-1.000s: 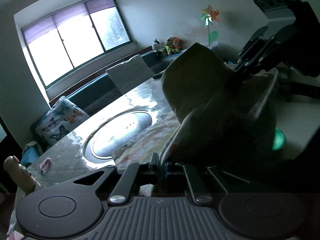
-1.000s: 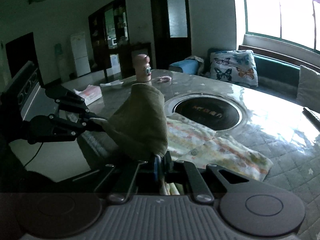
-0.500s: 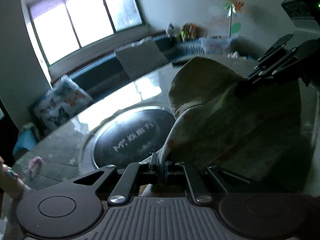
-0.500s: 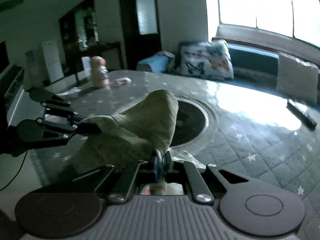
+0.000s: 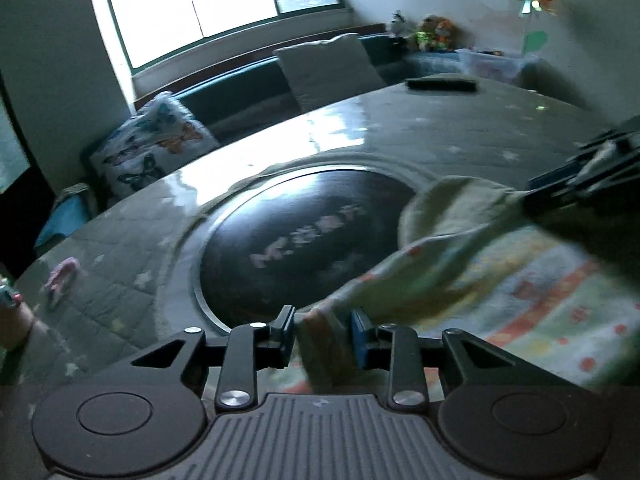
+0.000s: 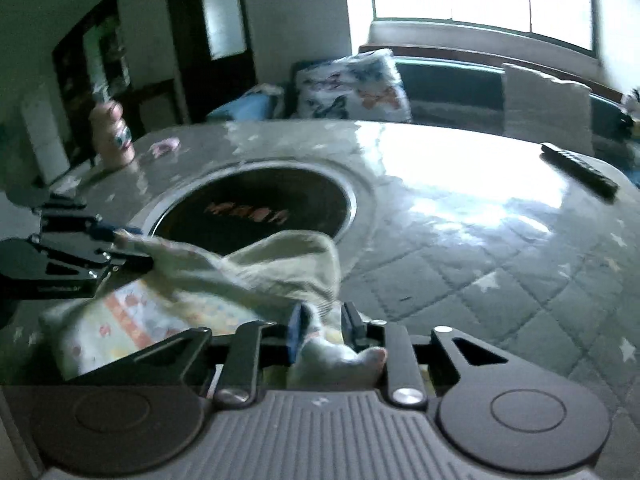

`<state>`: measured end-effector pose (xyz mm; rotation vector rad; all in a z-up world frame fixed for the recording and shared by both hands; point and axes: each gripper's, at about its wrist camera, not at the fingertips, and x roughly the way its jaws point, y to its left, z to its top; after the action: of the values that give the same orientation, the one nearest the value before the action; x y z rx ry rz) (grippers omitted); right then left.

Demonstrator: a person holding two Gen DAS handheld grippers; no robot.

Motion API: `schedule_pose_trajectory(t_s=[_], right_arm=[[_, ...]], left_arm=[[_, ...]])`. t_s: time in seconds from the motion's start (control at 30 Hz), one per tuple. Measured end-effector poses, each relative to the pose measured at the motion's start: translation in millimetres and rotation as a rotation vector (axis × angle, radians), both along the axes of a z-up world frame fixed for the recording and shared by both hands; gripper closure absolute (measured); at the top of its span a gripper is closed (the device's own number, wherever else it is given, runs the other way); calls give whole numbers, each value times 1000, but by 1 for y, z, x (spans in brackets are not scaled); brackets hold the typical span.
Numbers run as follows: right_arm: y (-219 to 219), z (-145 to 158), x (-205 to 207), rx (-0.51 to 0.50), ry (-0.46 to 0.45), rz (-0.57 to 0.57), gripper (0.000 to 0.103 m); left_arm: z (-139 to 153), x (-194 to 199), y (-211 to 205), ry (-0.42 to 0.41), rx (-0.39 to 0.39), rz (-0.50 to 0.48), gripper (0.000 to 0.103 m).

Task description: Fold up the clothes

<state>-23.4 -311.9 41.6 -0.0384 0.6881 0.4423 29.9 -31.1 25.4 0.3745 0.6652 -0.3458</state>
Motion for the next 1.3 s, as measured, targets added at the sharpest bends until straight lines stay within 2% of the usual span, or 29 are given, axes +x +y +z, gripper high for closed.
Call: schedule_pose_trajectory(t_s=[0.07, 0.27, 0.33, 0.57, 0.63, 0.9, 0.93, 1.07, 1.13, 1.3], right_arm=[[-5, 6, -5, 4, -36, -30, 75], [-7, 24, -39, 38, -106, -40, 75], [-7, 24, -50, 55, -105, -32, 75], [-10, 35, -83, 29, -243, -113, 75], [-11, 39, -85, 39, -256, -119, 75], [-13, 51, -100, 62, -324, -136, 75], [-14, 52, -101, 64, -324, -128, 75], [-14, 32, -86, 65, -203, -98, 75], [-16, 18, -72, 66, -125, -105, 76], [-26, -6, -50, 41, -29, -164, 80]], left_arm=[[-1, 6, 7, 9, -13, 39, 70], [4, 5, 17, -14, -48, 124, 71], [10, -1, 16, -21, -76, 118, 71], [20, -20, -6, -25, -130, 45, 71], [19, -23, -13, -17, -142, 27, 71], [9, -24, -26, 19, -140, 5, 71], [8, -24, -27, 22, -138, 6, 71], [2, -22, -26, 37, -135, 14, 71], [0, -22, -25, 42, -131, 16, 71], [-2, -18, -21, 47, -123, 26, 71]])
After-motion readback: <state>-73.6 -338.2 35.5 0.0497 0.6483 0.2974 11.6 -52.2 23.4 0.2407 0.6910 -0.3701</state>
